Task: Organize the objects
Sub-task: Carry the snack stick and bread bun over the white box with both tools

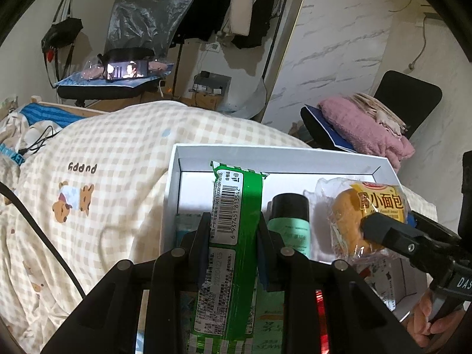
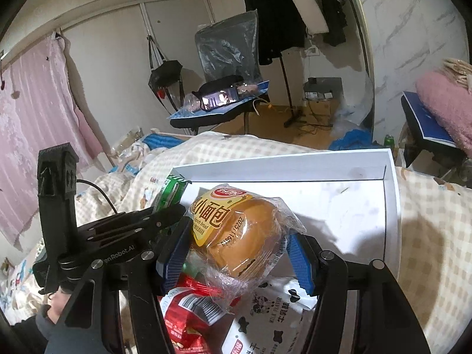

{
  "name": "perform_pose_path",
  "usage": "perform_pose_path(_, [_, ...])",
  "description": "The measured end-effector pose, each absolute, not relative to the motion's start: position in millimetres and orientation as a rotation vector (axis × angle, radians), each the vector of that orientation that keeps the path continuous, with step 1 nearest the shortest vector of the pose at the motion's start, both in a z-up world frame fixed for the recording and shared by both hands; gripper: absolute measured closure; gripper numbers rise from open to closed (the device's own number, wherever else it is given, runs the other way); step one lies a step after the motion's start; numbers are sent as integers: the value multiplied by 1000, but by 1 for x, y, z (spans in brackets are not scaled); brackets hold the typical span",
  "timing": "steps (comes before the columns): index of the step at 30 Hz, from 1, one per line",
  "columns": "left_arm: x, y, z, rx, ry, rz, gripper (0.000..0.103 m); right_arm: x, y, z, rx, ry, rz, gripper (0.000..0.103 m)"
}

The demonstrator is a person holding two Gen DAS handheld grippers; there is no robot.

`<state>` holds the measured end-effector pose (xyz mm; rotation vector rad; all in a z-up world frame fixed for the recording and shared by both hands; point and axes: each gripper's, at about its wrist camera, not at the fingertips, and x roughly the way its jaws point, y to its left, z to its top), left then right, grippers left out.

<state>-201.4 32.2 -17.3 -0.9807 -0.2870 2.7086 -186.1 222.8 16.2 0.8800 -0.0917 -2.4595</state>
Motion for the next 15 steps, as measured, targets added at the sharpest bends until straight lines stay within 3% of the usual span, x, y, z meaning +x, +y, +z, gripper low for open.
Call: perform_pose_path(15, [-197,36,-21,-992,-253,2702,73,-183,208,9,895,70,-2510,39])
